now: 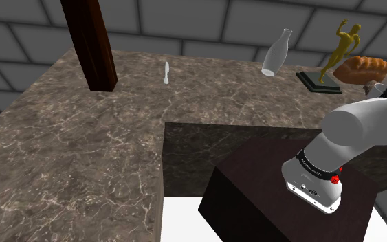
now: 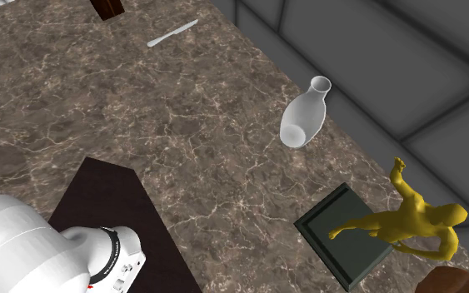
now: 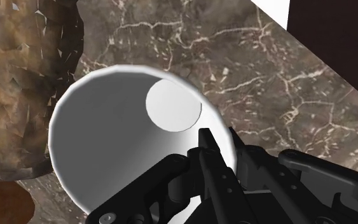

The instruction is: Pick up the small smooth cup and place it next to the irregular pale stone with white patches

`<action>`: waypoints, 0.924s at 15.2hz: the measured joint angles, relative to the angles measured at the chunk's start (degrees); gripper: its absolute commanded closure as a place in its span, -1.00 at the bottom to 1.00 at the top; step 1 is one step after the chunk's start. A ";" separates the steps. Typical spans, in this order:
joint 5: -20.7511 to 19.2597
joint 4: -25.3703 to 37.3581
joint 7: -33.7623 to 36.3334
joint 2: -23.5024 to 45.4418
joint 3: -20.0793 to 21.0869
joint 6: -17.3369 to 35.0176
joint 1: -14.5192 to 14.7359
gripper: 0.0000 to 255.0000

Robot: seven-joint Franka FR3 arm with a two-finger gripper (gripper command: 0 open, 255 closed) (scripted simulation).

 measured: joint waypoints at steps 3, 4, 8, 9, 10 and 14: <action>-0.39 -0.30 0.20 0.25 -0.71 0.71 0.30 1.00; -0.43 -0.31 0.22 0.28 -0.80 0.80 0.36 1.00; -0.46 -0.32 0.25 0.31 -0.88 0.86 0.41 -1.00; -0.46 -0.31 0.25 0.31 -0.88 0.86 0.41 -1.00; -0.47 -0.31 0.25 0.31 -0.88 0.87 0.41 -1.00; -0.47 -0.31 0.25 0.31 -0.88 0.87 0.41 -1.00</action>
